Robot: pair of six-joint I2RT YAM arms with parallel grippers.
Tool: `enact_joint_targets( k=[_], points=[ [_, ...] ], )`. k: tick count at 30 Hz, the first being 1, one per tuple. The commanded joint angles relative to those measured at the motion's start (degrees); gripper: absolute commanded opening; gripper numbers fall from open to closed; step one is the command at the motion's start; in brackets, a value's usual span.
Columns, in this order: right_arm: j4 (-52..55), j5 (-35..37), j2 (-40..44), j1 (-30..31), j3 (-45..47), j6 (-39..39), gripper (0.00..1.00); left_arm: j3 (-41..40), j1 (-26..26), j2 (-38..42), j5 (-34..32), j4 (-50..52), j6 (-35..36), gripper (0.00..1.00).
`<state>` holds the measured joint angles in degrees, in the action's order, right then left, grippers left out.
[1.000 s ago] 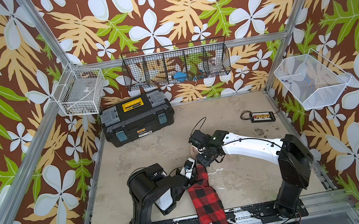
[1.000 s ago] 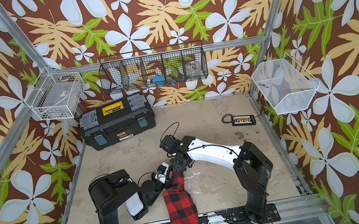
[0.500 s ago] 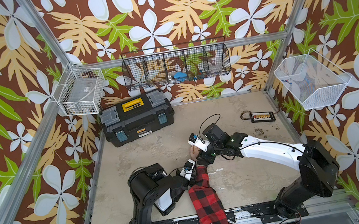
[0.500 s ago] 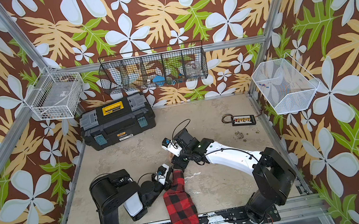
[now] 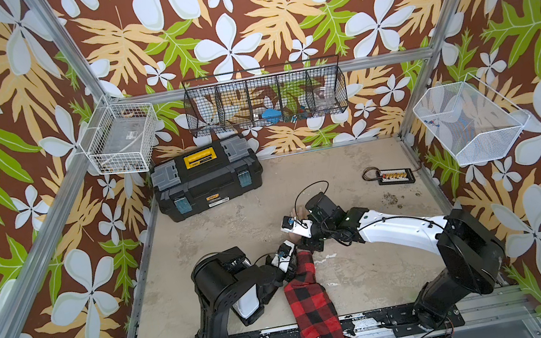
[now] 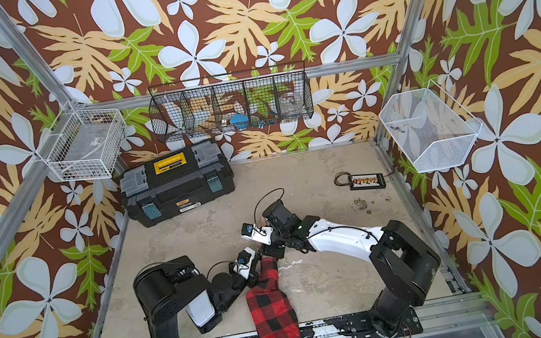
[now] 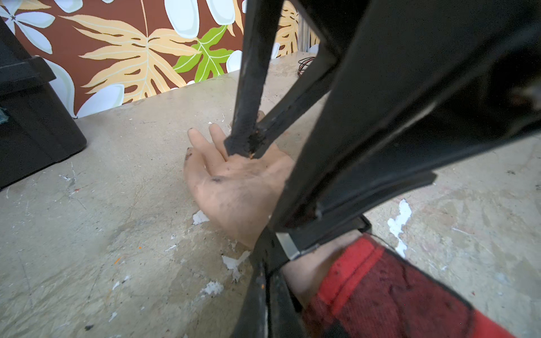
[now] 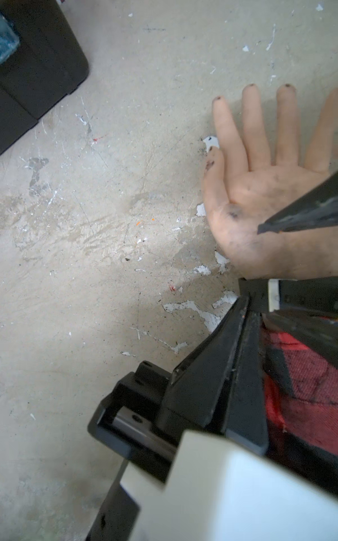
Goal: Take off the watch
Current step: Untie the watch from the hand.
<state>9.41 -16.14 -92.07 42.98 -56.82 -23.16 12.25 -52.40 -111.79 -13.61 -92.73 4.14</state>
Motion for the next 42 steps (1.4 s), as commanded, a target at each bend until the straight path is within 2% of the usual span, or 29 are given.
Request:
enact_joint_targets(
  k=[1,18,24,31,42],
  points=[
    [-0.7,-1.5,-0.8,0.0,-0.5,-1.9,0.46,0.0,0.0,0.4,0.8,-14.5,-0.2,0.00],
    [1.6,-3.1,-4.2,0.3,-0.8,-1.1,0.42,0.3,0.0,0.0,0.1,-14.6,-0.3,0.00],
    [2.7,-0.7,-5.1,0.3,-1.5,-0.2,0.41,0.3,-0.1,0.1,0.0,-14.5,-0.3,0.00],
    [3.1,-1.5,-5.4,0.5,-1.6,-0.2,0.33,0.5,0.0,-0.1,-0.1,-14.5,-0.3,0.00],
    [2.4,1.6,-3.0,0.2,-0.4,0.3,0.22,0.2,0.3,-1.3,-2.8,-14.5,-2.7,0.00]
  ],
)
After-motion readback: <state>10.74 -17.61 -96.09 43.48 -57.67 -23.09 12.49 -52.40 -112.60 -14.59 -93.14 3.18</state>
